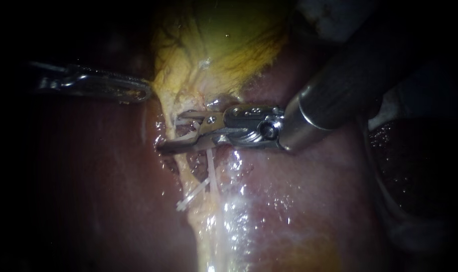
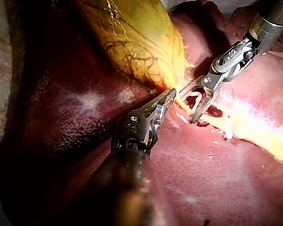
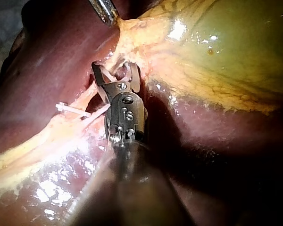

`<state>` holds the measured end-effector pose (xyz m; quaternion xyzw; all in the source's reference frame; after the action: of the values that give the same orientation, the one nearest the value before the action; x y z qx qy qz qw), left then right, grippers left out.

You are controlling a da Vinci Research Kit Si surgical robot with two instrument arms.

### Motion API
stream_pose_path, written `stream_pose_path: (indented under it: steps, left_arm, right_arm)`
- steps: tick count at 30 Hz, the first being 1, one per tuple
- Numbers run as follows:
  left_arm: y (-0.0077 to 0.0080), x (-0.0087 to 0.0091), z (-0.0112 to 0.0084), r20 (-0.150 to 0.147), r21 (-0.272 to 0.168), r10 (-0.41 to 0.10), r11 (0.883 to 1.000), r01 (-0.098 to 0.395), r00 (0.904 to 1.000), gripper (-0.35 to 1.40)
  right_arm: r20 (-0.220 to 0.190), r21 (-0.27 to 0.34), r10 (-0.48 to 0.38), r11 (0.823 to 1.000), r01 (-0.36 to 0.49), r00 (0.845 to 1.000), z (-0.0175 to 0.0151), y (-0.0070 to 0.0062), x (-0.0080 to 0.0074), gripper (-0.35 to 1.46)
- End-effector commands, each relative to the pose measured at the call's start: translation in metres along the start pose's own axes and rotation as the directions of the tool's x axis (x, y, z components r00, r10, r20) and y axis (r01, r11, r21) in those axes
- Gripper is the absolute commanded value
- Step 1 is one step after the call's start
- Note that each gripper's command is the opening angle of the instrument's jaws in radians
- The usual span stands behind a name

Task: Clipping second clip left tube

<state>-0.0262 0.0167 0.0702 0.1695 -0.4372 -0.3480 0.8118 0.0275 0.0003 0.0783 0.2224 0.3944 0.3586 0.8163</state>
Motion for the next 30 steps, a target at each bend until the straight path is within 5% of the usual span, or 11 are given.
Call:
stream_pose_path:
  steps: [1,18,30]
  left_arm:
    - [0.0,0.0,0.0,0.0,0.0,0.0,1.0,0.0,1.0,-0.35]
    - [0.0,0.0,-0.0002,0.0,0.0,0.0,1.0,0.0,1.0,-0.35]
    - [-0.0001,0.0001,-0.0003,0.0,0.001,0.0,1.0,0.0,1.0,-0.35]
  right_arm:
    - [0.001,0.003,0.0,1.0,0.0,1.0,0.0,-0.0001,0.0,0.51]
    - [0.043,0.126,0.004,0.992,-0.009,0.999,-0.0029,-0.0009,-0.0005,0.53]
    - [0.116,0.262,0.015,0.964,-0.045,0.993,-0.0042,-0.002,-0.0013,0.53]
